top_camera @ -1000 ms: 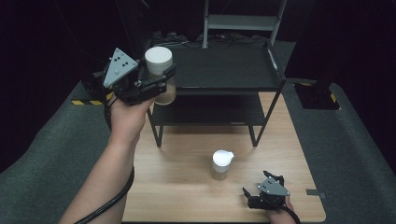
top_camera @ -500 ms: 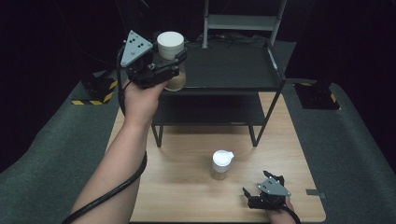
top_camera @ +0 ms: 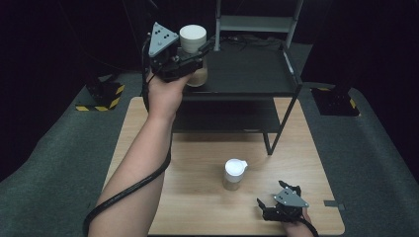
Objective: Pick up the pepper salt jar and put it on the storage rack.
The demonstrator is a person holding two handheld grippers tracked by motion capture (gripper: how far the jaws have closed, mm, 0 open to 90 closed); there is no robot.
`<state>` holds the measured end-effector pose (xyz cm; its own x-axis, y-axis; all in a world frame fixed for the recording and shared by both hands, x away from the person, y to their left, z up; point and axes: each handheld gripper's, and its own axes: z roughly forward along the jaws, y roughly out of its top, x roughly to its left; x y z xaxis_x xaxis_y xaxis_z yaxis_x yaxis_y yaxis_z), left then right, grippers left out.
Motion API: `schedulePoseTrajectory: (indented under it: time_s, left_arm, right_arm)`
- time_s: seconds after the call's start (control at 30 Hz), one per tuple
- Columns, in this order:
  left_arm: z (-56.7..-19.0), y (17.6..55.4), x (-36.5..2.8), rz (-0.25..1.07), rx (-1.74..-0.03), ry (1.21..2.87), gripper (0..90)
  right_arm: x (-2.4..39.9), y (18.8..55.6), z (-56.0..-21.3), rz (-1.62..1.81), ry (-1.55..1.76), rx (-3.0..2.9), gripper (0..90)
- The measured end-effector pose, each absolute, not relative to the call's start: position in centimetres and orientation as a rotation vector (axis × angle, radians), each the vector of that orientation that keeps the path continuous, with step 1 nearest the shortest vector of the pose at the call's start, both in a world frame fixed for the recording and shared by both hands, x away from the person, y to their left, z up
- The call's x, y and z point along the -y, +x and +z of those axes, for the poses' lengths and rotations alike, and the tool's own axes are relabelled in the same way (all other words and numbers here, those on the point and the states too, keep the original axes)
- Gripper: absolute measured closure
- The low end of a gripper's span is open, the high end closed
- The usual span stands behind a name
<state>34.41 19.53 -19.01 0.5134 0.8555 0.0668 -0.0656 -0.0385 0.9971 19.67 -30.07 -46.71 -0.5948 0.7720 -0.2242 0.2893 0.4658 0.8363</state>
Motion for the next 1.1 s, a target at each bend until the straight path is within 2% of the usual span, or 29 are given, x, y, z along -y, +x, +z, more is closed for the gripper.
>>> schedulePoseTrajectory:
  time_s: [1.1]
  left_arm:
    - [-20.1,36.8,-17.6,0.838,-0.772,1.441,33.5]
  right_arm:
    - [30.2,19.6,-46.8,1.063,0.874,-2.116,0.0]
